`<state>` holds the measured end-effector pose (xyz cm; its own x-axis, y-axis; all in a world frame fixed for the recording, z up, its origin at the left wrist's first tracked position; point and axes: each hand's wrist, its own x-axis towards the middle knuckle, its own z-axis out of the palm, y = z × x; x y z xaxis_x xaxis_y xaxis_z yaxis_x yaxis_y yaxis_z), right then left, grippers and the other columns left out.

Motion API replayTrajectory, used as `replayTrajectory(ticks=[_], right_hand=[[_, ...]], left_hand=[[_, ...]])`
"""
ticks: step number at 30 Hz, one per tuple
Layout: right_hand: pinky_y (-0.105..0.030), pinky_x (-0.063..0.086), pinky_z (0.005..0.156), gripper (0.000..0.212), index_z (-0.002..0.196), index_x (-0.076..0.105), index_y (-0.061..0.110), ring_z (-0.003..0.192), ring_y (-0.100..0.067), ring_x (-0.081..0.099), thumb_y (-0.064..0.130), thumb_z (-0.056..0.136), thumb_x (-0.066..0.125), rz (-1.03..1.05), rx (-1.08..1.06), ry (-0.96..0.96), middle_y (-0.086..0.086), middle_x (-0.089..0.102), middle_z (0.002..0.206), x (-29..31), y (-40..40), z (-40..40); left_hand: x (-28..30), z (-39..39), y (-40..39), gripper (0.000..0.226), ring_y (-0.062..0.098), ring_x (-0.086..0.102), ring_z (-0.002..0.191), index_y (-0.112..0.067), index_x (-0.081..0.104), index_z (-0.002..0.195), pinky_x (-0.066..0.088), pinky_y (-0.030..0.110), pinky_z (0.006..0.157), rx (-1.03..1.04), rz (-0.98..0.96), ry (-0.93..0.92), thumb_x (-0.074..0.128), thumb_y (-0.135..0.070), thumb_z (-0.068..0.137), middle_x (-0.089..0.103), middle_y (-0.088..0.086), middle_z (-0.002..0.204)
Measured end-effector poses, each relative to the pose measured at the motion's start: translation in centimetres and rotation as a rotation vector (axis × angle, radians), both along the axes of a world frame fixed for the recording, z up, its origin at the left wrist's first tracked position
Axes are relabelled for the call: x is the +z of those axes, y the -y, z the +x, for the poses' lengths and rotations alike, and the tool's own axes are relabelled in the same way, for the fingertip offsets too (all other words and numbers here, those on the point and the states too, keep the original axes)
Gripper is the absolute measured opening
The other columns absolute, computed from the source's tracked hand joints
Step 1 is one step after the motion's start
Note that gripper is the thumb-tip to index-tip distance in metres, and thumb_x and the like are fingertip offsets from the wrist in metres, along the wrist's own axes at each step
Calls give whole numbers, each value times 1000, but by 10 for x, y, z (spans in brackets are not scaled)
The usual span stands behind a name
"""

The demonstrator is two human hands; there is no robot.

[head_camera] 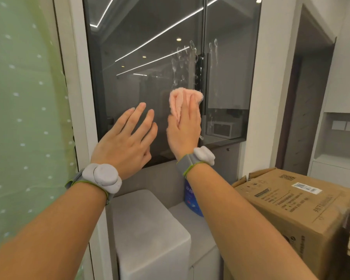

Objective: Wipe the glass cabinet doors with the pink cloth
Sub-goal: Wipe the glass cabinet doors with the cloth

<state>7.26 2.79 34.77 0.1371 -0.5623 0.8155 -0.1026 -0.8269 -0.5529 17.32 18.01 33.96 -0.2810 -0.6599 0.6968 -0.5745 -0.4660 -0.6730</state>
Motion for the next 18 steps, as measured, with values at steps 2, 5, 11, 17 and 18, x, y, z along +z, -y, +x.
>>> replayTrajectory(ticks=[2, 5, 11, 17, 18], right_hand=[[-51, 23, 127, 75, 161, 2, 37, 158, -29, 20, 43, 95, 37, -94, -91, -14, -6, 18, 172, -23, -4, 1], [-52, 34, 120, 67, 156, 7, 40, 154, -31, 29, 49, 98, 38, -258, -208, -93, -6, 27, 168, -62, -10, 3], [-55, 5, 131, 61, 162, -5, 38, 162, -31, -7, 46, 108, 21, -355, -81, -202, -8, -4, 175, -1, 3, 8], [-51, 2, 131, 71, 146, -18, 59, 162, -27, -9, 40, 107, 39, -113, 73, -54, -6, -6, 175, 10, -11, 3], [-50, 3, 132, 75, 137, -23, 65, 162, -26, -7, 42, 106, 40, -80, 85, -12, -6, -4, 175, 3, -17, 4]], left_hand=[[0, 0, 0, 56, 48, 21, 158, -4, 48, 149, 17, 57, 129, -10, 0, 0, 40, -37, 104, 36, 24, 165], [-1, -3, -1, 58, 47, 24, 157, -4, 46, 151, 18, 57, 129, -15, -11, -9, 43, -37, 104, 37, 23, 165], [2, -4, -2, 59, 45, 27, 157, -3, 48, 150, 21, 56, 129, -19, -18, -36, 46, -36, 101, 40, 23, 163], [13, -17, -3, 44, 40, 42, 149, -5, 60, 127, 25, 56, 127, -75, -113, -120, 49, -29, 91, 55, 20, 149], [18, -18, -3, 44, 40, 43, 149, -5, 59, 127, 25, 57, 127, -78, -127, -108, 52, -28, 90, 55, 20, 148]])
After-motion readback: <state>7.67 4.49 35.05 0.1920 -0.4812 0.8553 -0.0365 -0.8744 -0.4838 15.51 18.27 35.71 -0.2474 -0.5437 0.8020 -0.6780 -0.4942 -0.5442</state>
